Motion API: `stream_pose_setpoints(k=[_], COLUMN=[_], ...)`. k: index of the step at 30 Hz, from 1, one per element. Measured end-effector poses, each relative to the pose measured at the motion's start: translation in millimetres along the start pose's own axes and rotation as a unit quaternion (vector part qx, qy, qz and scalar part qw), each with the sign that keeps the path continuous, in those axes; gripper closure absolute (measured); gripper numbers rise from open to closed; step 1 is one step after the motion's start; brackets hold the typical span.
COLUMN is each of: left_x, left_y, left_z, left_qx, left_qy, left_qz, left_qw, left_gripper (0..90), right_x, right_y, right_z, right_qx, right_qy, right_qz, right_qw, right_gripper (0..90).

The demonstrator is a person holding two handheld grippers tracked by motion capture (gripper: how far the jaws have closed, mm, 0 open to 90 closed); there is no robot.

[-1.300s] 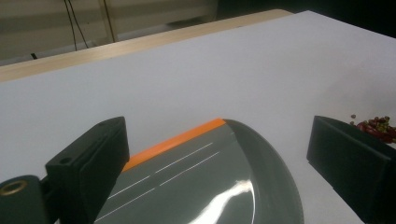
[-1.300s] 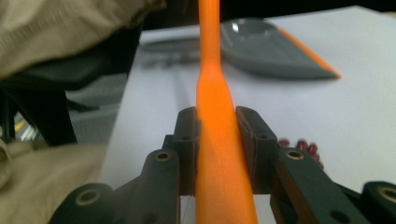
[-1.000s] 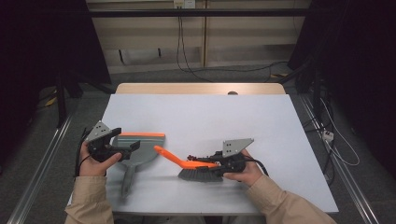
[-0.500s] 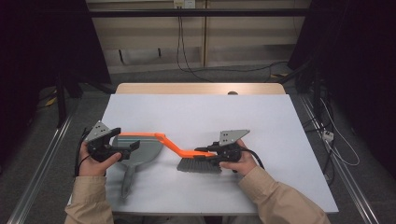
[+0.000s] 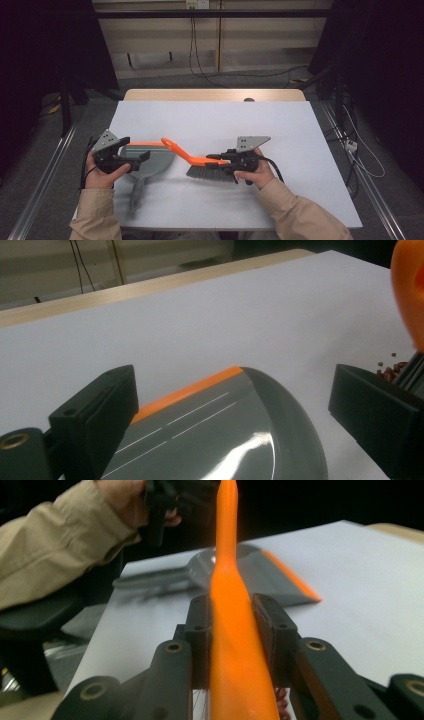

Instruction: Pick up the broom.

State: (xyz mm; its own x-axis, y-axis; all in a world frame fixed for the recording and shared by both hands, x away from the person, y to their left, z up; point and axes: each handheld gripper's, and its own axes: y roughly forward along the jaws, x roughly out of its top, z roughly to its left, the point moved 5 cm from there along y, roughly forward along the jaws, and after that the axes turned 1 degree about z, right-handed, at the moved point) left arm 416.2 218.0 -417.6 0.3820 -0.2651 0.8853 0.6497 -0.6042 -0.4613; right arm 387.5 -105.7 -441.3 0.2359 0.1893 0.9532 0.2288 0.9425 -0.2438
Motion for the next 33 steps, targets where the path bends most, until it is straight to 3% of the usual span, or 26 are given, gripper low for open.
stream_pose_setpoints(k=[4, 7, 10, 11, 13, 17, 20, 21, 23, 25, 28, 33], left_x=[0.4, 0.9, 1.8, 2.3, 2.8, 3.2, 4.5, 5.0, 5.5, 5.7, 6.4, 8.4], left_y=[-0.3, -0.1, 0.0, -0.1, -0.2, -0.1, -0.9, -0.9, -0.6, 0.0, 0.9, 2.9], left_z=[-0.2, -1.1, -2.2, -2.2, -2.3, -3.1, -3.0, -3.5, -4.5, -5.4, -6.7, -12.2], left_qx=[-0.002, -0.004, -0.008, -0.008, -0.009, -0.012, -0.013, -0.015, -0.017, -0.018, -0.022, -0.031], left_qy=[0.003, 0.0, 0.001, 0.001, 0.003, -0.002, 0.005, 0.004, 0.003, 0.003, 0.008, 0.013], left_qz=[0.0, -0.003, -0.005, -0.006, -0.007, -0.01, -0.01, -0.011, -0.014, -0.014, -0.013, -0.014], left_qw=[1.0, 1.0, 1.0, 1.0, 0.9999, 0.9999, 0.9999, 0.9998, 0.9998, 0.9997, 0.9996, 0.9993], left_gripper=[5.6, 5.6, 5.6, 5.6, 5.6, 5.6, 5.6, 5.6, 5.6, 5.6, 5.6, 5.6], right_x=[5.5, 2.1, -4.3, -6.6, -10.7, -19.3, -27.5, -28.0, -28.2, -28.0, -29.8, -31.1], right_y=[-16.4, -32.8, -49.1, -54.2, -63.2, -74.4, -73.2, -72.3, -71.9, -71.8, -74.2, -76.1], right_z=[-5.6, -13.7, -20.8, -23.1, -27.1, -36.3, -35.8, -34.6, -32.6, -30.0, -27.0, -22.8], right_qx=[-0.048, -0.102, -0.16, -0.179, -0.217, -0.265, -0.264, -0.259, -0.269, -0.271, -0.291, -0.294], right_qy=[0.012, 0.025, 0.023, 0.032, 0.02, 0.03, 0.043, 0.046, 0.047, 0.05, 0.054, 0.07], right_qz=[-0.008, -0.01, 0.001, 0.0, 0.012, 0.02, 0.025, 0.021, 0.027, 0.034, 0.054, 0.078], right_qw=[0.9987, 0.9945, 0.9869, 0.9833, 0.9758, 0.9637, 0.9633, 0.9645, 0.9615, 0.9606, 0.9537, 0.9499], right_gripper=[71.5, 71.5, 71.5, 71.5, 71.5, 71.5, 71.5, 71.5, 71.4, 71.3, 71.0, 70.2])
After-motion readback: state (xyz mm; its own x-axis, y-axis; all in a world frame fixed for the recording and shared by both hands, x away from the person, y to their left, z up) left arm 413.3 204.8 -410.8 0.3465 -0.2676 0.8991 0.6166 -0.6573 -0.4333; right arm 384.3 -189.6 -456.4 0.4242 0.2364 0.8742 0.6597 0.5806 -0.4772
